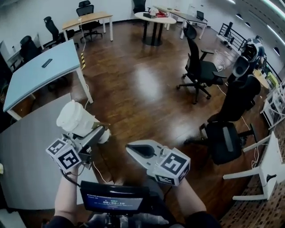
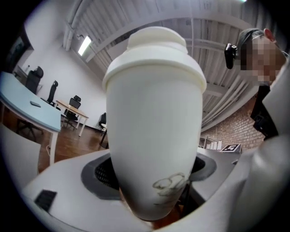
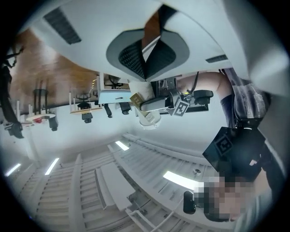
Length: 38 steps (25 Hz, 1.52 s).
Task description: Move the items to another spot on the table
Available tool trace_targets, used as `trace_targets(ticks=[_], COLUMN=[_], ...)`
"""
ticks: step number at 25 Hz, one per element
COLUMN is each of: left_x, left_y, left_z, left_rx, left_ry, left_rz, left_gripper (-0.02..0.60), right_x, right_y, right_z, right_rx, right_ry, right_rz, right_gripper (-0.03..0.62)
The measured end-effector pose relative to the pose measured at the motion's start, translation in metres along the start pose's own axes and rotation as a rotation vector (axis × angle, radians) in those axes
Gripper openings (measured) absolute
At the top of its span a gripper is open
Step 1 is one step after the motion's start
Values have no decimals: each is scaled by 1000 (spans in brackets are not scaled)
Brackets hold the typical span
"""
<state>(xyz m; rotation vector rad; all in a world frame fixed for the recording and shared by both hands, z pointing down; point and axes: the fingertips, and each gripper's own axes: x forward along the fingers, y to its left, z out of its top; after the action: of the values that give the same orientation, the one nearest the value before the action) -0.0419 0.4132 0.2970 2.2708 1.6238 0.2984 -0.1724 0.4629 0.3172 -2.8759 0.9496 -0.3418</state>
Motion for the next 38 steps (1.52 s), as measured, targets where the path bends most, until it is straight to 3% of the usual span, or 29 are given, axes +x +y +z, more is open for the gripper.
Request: trace_targets(ticks=[7,14,22,30,38], left_x=[-25,-68,-127,-181,-268], left_y=[75,93,114,105,103], left_z=[9,44,11,-21,-47], left_rx=[43,28,8,-12,11], left_ry=[-36,-169,-187,-206,-220], left_rz=[339,666,1003,1191,1230], left_gripper=[425,425,425,425,425], right_x=[89,134,189,222,239], right_y=[-40,-55,-43,18,108], right_z=[5,34,16,1,-21], right_rx=[-59,-81,-64,-112,-207], right_ry=[48,72,130,221,310], right_rz=[346,664,961,1186,1233], right_gripper=[-17,-17,-17,-17,-17])
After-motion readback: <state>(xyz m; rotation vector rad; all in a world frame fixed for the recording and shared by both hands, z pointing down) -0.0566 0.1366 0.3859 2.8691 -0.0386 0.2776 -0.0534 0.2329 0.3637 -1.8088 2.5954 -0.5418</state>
